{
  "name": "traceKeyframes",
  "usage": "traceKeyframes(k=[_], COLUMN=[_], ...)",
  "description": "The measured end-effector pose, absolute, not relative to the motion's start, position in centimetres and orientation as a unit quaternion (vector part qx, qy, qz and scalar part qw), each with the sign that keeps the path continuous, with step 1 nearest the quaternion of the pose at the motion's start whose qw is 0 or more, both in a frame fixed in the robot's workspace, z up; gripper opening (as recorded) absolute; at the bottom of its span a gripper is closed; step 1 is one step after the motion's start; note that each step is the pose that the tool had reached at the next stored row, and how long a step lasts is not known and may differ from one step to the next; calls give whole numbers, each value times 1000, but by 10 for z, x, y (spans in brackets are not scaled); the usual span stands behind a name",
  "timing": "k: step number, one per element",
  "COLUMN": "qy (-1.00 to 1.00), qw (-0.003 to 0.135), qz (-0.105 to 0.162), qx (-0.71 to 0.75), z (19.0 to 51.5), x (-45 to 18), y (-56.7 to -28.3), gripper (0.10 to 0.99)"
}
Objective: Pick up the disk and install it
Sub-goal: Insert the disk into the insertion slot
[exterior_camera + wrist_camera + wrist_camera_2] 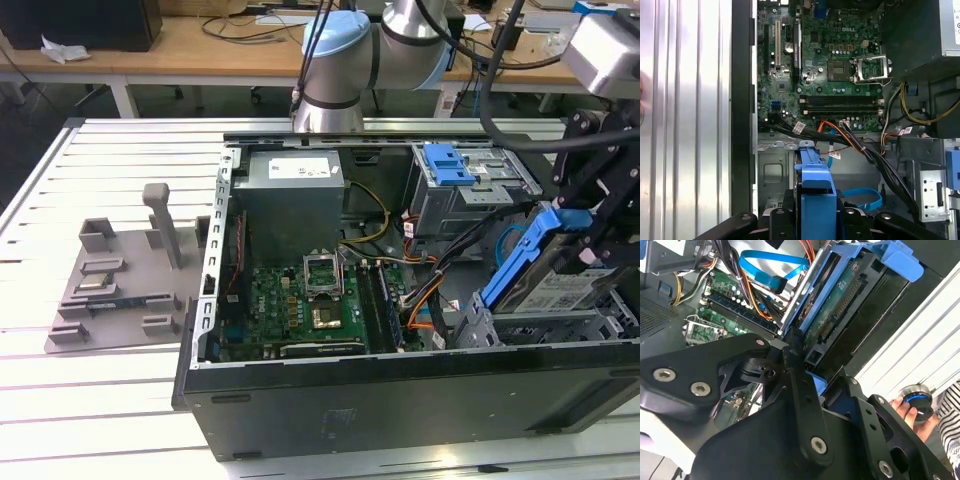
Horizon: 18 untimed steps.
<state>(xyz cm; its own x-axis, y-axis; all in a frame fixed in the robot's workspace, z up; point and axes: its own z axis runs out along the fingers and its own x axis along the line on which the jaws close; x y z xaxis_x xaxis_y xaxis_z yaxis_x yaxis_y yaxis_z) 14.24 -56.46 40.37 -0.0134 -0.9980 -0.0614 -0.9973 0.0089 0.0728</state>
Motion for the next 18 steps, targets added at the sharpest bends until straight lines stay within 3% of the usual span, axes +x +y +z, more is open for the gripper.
traceKeyframes(k=[18], qy=[-710], qw=[4], qz=[-47], qx=[702], z=[385], x=[142], y=[-565], gripper=[369])
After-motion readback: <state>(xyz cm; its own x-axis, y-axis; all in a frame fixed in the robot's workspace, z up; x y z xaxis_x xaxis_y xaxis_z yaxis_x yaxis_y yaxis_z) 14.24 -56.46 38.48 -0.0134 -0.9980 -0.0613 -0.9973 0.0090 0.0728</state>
